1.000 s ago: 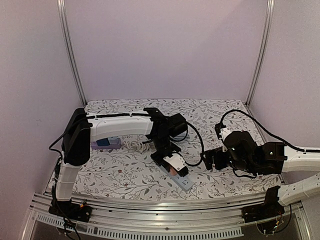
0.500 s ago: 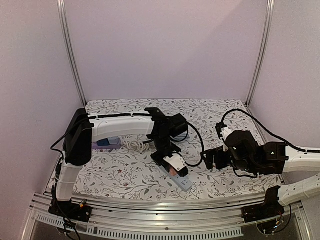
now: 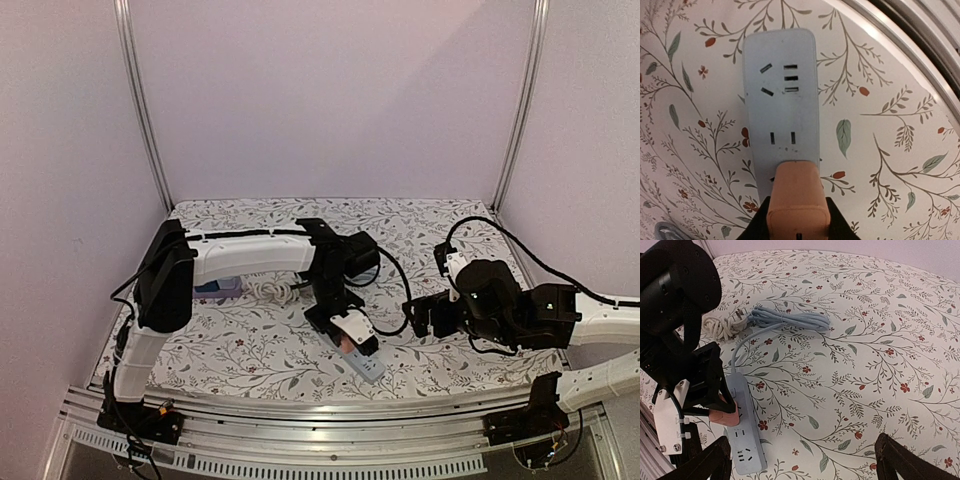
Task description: Insert the plug
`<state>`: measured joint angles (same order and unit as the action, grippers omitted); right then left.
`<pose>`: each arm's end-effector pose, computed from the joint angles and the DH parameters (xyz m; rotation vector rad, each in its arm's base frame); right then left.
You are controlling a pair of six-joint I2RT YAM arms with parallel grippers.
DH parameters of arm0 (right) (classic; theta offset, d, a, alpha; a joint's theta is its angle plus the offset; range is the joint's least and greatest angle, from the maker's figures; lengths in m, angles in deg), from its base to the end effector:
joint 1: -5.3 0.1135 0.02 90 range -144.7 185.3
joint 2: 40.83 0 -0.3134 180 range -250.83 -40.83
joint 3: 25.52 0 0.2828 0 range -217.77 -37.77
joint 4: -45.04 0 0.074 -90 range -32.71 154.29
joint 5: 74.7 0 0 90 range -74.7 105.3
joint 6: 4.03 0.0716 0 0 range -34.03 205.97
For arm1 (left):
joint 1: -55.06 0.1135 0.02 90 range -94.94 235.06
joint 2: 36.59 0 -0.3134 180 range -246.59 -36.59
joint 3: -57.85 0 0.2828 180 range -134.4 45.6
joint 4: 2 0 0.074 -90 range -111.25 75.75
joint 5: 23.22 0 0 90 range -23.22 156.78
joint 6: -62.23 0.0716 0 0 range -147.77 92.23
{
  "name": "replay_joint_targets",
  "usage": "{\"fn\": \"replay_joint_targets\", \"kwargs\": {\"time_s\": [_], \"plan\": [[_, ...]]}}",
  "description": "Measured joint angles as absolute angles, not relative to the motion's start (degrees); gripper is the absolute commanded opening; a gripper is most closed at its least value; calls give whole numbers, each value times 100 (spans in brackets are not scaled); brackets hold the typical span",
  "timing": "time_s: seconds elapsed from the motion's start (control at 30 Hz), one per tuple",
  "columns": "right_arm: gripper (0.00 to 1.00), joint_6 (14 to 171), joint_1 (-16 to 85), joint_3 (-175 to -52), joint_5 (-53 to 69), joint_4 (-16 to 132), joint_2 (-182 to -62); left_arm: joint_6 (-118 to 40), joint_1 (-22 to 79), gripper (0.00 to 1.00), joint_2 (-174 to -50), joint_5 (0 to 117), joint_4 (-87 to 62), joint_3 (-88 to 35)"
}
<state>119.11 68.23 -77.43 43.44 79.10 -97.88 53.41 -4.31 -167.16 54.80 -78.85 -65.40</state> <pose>0.1381 0.1961 0.2645 -0.3089 2.1683 0.4034 0.2516 -0.4541 0.1722 2.8196 0.9940 -0.2792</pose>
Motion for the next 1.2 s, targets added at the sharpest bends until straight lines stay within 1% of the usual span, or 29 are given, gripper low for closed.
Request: {"fn": "replay_joint_targets", "kwargs": {"time_s": [0.63,0.7,0.77,0.83,0.87,0.9,0.93,1.2], "plan": [[99,11916,6823,-7743,4322,7912,-9786,5337,-431,0,-17028,5440,-8283,-7017],[99,11916,6823,-7743,4324,7912,-9782,5339,-431,7,-17037,5427,-8296,-7030],[99,11916,6823,-7743,4324,7912,-9775,5337,-429,19,-17030,5407,-8289,-7019],[99,11918,6823,-7743,4322,7914,-9775,5322,-429,23,-16963,5366,-8204,-6916],[99,11918,6823,-7743,4322,7914,-9771,5317,-429,70,-16921,5355,-8141,-6839],[99,11918,6823,-7743,4322,7914,-9764,5313,-429,98,-16880,5348,-8088,-6780],[99,11920,6823,-7743,4322,7914,-9753,5317,-429,99,-16849,5344,-8038,-6728],[99,11951,6823,-7743,4317,7914,-9653,5300,-436,100,-16840,5187,-7596,-6232]]}}
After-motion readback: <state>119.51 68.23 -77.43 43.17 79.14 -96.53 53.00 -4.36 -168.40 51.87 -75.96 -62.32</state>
